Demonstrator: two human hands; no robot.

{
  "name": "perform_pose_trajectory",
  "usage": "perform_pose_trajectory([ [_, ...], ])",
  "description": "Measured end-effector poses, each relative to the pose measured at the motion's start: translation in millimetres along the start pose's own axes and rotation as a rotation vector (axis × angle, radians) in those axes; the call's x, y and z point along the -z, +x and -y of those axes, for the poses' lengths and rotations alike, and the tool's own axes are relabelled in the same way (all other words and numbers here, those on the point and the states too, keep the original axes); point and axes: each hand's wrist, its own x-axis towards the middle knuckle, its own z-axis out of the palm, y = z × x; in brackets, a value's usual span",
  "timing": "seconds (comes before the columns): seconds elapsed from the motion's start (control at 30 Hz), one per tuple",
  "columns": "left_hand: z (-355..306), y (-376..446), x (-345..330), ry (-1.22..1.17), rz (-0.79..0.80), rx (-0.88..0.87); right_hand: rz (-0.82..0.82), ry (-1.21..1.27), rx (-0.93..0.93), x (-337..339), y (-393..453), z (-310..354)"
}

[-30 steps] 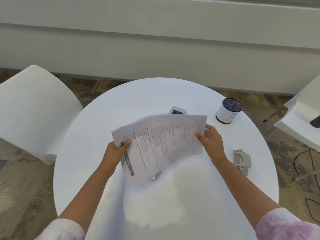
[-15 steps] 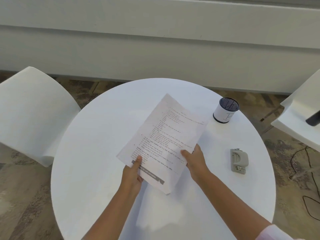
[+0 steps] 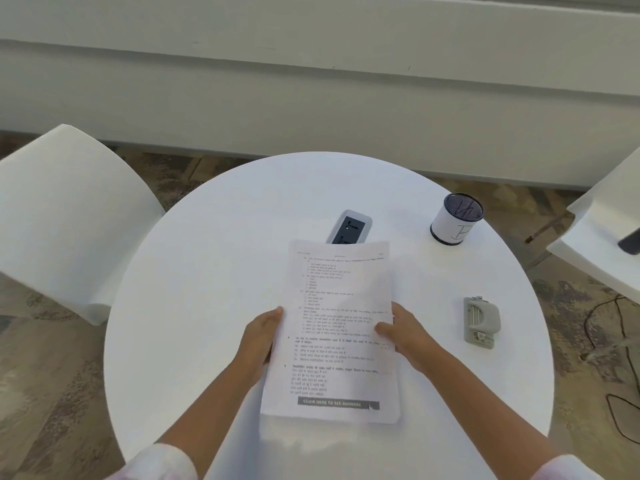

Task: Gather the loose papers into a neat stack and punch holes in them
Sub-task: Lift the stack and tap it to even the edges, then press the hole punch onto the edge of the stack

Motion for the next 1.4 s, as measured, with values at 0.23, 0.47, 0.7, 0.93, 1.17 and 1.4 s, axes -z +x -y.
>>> perform_pose_trajectory([
  [0.23,9.7,6.9,-29.2,0.376,-0.137,-0.113,-0.172,0.136,-0.055,-22.3,6.4,-9.7],
  [0.47,19.8,7.4,-35.9,0.465,-0.198,-0.230,-0.180,0.057,-0.061,-27.0,18.3,-24.1],
  [0.7,23.6,16.0,-34.9,0.490,-0.222,-0.288,-0.567,-0.300,0.165,15.0,23.8,-35.4],
  [0.93,24.4,25.2,-33.5,0.467,-0.216,-0.315,-1.048,-0.434,-0.017,91.0,23.7,-45.6],
  [1.17,31.4,31.6,-28.7,0.242,-0.154,-0.249,-0.910,-0.112,-0.280,118.2,35.0,-58.6],
  [1.4,25.2,25.7,-32.9,0.098,-0.108,-0.260,-0.845,-0.069,-0.168,112.3,36.7,-48.0],
])
